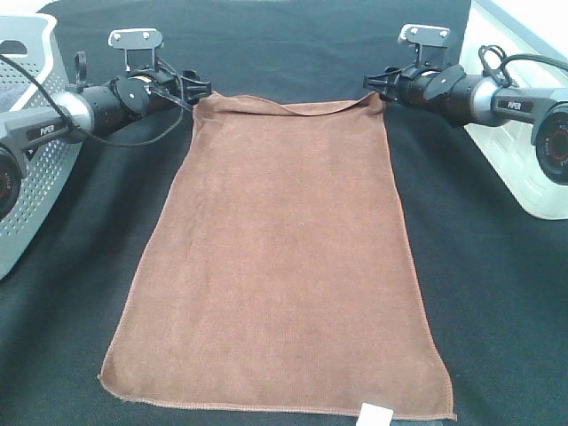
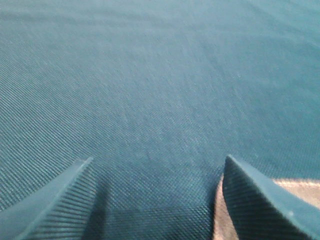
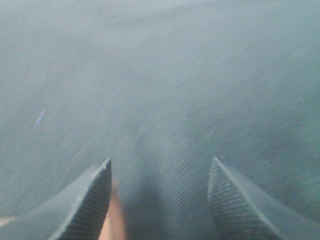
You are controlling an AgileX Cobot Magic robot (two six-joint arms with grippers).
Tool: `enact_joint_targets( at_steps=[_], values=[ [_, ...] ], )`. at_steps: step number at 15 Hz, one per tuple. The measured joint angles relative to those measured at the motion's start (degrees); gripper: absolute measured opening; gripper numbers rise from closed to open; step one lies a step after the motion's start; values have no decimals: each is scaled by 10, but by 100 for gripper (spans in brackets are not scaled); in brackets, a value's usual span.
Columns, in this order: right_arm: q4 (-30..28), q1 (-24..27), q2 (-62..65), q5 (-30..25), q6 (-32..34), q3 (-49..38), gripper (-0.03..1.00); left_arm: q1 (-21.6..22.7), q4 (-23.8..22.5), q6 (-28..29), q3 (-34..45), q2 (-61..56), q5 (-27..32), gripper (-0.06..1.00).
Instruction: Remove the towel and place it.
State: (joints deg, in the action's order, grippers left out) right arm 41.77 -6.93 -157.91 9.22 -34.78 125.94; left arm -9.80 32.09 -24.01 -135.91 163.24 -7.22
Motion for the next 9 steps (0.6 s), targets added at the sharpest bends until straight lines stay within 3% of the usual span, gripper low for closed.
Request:
enact_joint_targets(
  at_steps=[6, 9],
  values=[
    [-19, 0, 45, -107, 1, 0, 53, 2, -1, 2, 0, -43, 45, 67],
    [-53, 0, 109, -149, 1, 0, 53, 2, -9, 3, 0, -100, 103, 67]
  ],
)
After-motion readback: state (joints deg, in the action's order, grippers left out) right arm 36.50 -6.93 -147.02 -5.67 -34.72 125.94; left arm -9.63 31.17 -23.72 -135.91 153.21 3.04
